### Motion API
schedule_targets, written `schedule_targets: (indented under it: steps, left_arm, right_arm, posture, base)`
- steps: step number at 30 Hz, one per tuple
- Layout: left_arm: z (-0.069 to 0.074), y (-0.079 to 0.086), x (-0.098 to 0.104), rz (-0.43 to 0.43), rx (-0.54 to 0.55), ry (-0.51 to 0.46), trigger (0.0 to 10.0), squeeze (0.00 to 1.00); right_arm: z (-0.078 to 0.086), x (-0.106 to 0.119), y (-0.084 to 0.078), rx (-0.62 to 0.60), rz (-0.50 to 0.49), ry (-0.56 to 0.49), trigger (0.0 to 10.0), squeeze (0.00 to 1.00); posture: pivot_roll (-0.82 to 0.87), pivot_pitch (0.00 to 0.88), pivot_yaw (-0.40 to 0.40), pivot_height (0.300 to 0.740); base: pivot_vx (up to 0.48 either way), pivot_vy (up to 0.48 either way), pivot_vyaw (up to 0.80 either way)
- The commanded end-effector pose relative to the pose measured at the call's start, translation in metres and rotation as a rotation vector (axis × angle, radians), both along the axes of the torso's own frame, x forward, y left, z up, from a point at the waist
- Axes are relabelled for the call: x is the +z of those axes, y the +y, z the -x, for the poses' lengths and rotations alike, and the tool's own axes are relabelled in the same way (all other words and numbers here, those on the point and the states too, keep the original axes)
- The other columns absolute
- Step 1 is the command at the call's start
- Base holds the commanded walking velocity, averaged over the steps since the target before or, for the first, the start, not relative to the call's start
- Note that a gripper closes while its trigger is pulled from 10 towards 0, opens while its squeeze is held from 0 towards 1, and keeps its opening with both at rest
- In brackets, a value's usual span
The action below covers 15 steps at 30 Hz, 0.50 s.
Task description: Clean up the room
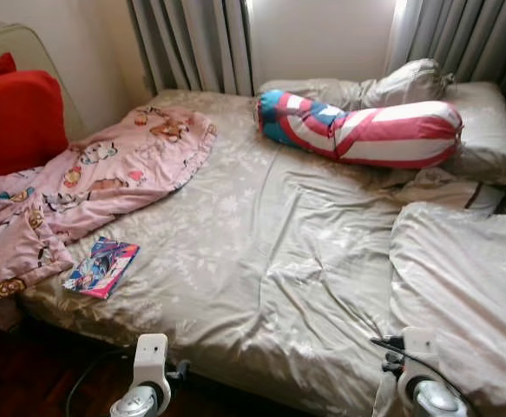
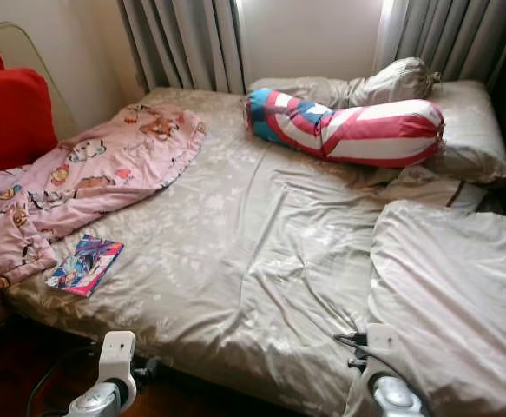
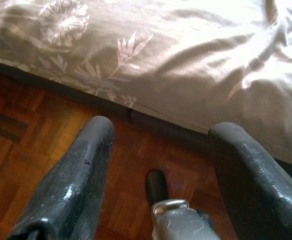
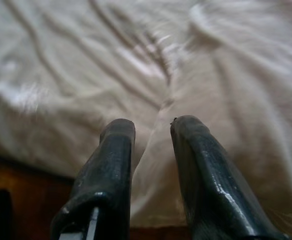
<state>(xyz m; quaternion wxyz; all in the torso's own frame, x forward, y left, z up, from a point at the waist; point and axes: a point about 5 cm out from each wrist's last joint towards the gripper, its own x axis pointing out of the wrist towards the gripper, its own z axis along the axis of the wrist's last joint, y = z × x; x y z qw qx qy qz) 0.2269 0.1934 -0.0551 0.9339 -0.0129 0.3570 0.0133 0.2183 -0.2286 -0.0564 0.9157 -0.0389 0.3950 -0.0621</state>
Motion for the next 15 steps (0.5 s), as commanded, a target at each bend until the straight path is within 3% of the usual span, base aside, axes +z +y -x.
schedule_targets:
  steps: [1,6,15]
  left_arm:
    - [0.009,0.001,-0.007,-0.018,0.002,0.056,10.0,0.00]
    - [0.016,0.002,-0.011,-0.021,0.023,0.083,10.0,0.00]
    - [0.021,0.006,-0.014,-0.037,0.040,0.104,10.0,0.00]
  right_arm:
    - [0.003,-0.003,0.002,0.019,0.022,0.022,10.0,0.00]
    - [0.006,-0.006,0.009,-0.004,-0.031,0.020,10.0,0.00]
    - [0.031,-0.022,0.020,-0.030,-0.068,0.092,10.0,0.00]
  posture:
    - [-0.01,0.000,0.036,0.740]
    - [0.00,0.000,0.040,0.740]
    - [0.02,0.000,0.037,0.740]
  base:
    - [0.000,0.000,0.00]
    - [0.000,0.000,0.00]
    - [0.000,0.000,0.00]
